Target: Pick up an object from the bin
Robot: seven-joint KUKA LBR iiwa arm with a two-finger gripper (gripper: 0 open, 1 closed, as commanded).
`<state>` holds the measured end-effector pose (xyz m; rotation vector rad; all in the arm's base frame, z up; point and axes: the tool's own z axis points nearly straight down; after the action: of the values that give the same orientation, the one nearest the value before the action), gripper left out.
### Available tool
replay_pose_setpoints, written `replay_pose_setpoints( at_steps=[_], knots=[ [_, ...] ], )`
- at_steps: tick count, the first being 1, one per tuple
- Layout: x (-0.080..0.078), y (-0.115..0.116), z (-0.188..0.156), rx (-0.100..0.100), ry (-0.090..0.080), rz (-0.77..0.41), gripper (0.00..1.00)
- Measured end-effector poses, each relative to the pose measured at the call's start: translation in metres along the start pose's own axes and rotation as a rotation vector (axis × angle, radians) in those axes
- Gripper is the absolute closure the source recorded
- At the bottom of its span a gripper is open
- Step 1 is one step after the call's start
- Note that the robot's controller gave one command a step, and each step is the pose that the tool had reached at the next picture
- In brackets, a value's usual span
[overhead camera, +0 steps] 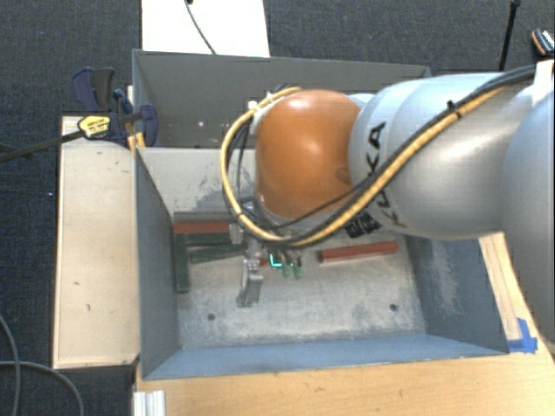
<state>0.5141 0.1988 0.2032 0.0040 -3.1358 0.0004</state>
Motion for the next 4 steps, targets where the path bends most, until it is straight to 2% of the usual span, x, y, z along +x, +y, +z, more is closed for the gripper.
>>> replay_pose_setpoints(
  at_steps=[1, 2, 3, 4],
  knots=[
    [-0.056, -0.028, 0.092, 0.002, -0.001, 0.159, 0.0],
    [-0.054, -0.061, 0.135, 0.001, -0.003, 0.122, 0.0],
    [-0.014, -0.08, 0.133, 0.0, -0.005, -0.13, 0.0],
    [-0.073, -0.154, 0.131, 0.004, -0.014, -0.152, 0.0]
  ],
)
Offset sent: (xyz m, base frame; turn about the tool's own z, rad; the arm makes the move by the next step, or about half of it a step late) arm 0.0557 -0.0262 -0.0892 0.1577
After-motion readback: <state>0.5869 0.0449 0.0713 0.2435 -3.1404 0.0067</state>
